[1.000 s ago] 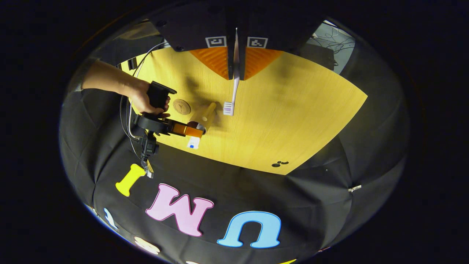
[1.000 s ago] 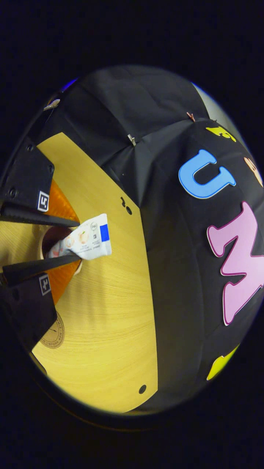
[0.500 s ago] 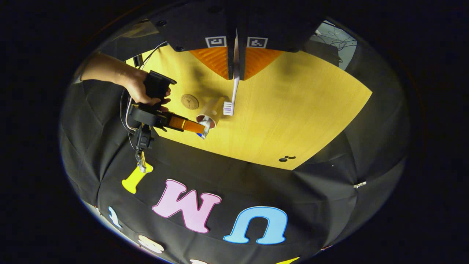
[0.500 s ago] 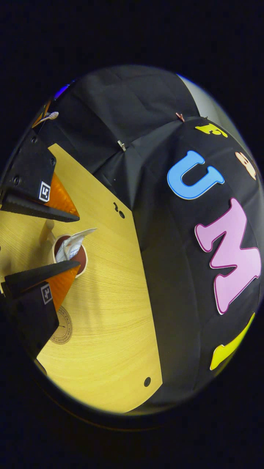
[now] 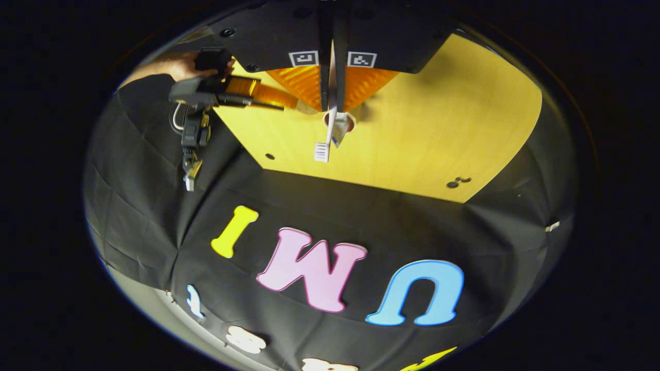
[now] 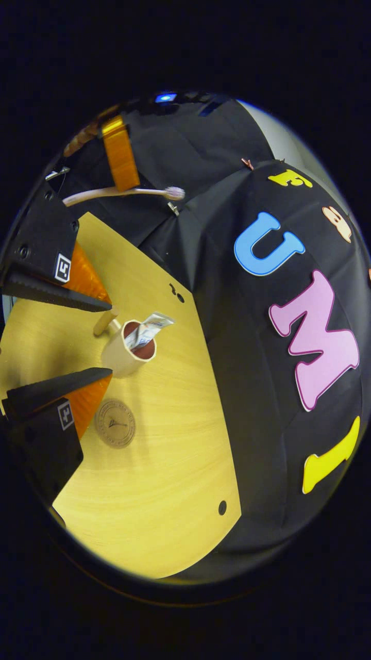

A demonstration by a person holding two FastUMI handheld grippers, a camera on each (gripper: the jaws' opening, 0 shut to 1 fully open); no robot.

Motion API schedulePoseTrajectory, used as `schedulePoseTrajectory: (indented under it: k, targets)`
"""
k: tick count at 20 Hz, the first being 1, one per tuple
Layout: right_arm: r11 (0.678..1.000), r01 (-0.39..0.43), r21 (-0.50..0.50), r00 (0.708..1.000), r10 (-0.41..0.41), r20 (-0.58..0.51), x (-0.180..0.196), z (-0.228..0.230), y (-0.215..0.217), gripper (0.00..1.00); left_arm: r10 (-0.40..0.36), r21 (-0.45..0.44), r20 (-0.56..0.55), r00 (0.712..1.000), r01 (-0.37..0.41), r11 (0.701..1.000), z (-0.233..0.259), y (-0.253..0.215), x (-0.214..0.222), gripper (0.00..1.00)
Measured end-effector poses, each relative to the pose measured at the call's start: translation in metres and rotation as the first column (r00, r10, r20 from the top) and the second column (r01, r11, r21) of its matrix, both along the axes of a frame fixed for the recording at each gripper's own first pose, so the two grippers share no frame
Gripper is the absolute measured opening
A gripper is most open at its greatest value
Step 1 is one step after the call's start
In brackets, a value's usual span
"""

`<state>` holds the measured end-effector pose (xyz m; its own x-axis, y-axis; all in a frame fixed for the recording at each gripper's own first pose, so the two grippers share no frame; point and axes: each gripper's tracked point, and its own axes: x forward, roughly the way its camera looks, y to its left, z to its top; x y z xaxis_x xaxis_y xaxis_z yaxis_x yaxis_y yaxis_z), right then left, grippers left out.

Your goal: Put the toothbrush and toothpaste on the desktop into the cup, then pick up the cup and place it on the coaster on the desktop.

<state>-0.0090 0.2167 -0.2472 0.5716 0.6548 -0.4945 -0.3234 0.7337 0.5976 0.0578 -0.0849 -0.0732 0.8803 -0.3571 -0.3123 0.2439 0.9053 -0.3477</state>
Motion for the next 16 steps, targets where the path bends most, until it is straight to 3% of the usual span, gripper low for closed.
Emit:
schedulePoseTrajectory:
  k: [7,11,16]
  targets:
    - [0.994,0.106,-0.019,0.993,-0.107,-0.054,-0.024,-0.008,-0.072,0.67,-0.124,-0.077,0.175,0.977,0.139,0.987,0.040,-0.052,0.081,0.06]
    - [0.983,0.183,-0.018,0.981,-0.184,-0.068,-0.023,-0.010,-0.105,0.68,-0.105,-0.142,0.202,0.974,0.135,0.981,0.038,-0.061,0.130,0.06]
    - [0.964,0.266,-0.018,0.960,-0.267,-0.089,-0.032,-0.008,-0.144,0.67,-0.069,-0.126,0.199,0.978,0.095,0.987,0.009,-0.072,0.179,0.06]
